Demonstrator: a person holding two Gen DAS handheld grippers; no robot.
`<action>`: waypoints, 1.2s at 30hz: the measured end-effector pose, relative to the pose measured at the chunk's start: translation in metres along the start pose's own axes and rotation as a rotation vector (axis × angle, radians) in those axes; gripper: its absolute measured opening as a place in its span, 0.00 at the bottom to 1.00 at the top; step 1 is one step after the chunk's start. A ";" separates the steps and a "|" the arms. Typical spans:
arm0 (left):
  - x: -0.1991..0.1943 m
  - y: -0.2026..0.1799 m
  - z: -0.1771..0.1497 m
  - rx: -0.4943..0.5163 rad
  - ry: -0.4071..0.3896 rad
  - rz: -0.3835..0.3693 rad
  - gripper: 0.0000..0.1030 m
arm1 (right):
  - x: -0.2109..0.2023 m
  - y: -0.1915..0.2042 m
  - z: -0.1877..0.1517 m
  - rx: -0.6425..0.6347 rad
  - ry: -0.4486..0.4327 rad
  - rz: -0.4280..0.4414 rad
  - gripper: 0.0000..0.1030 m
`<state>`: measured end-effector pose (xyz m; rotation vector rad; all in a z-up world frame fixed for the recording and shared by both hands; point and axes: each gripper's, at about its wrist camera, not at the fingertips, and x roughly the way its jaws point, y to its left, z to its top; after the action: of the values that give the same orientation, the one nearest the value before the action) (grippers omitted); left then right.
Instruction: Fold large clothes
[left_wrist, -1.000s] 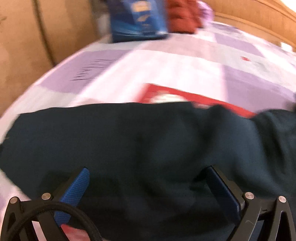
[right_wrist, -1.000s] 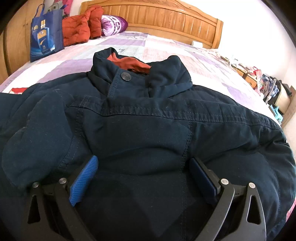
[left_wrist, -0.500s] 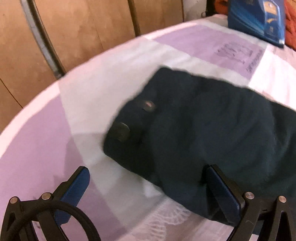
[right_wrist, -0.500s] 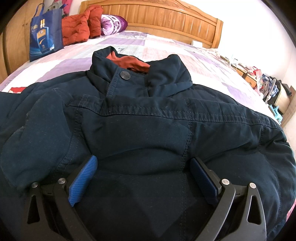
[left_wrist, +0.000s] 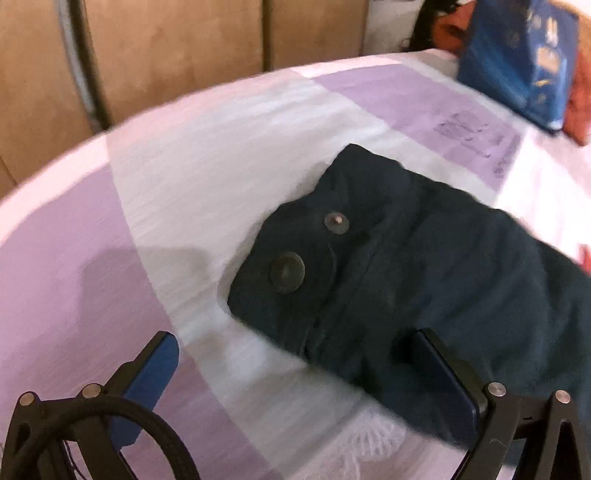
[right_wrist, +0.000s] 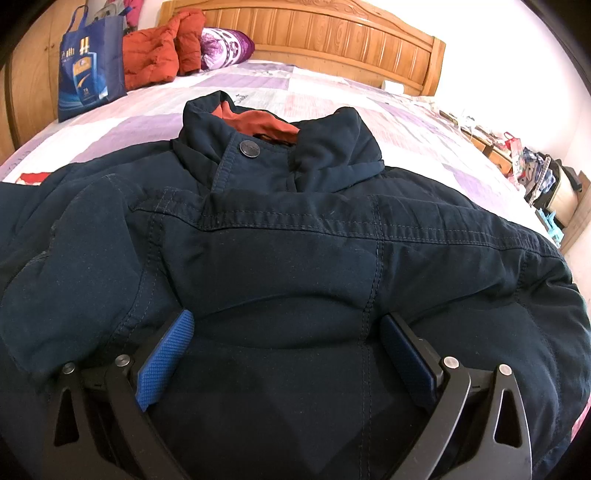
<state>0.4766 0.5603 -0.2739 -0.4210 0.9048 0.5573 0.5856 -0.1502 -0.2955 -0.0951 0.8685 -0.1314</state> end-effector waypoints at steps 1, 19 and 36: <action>-0.003 0.001 -0.004 0.004 0.024 -0.075 1.00 | 0.000 0.000 0.000 0.000 0.000 -0.001 1.00; 0.053 -0.033 0.020 -0.270 0.057 -0.295 0.68 | 0.000 0.000 0.000 -0.001 -0.001 0.000 1.00; 0.011 -0.026 0.014 0.130 -0.046 -0.003 0.15 | 0.000 0.000 0.000 0.002 -0.001 0.003 1.00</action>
<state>0.5066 0.5510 -0.2724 -0.2906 0.8903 0.4998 0.5854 -0.1505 -0.2958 -0.0924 0.8677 -0.1295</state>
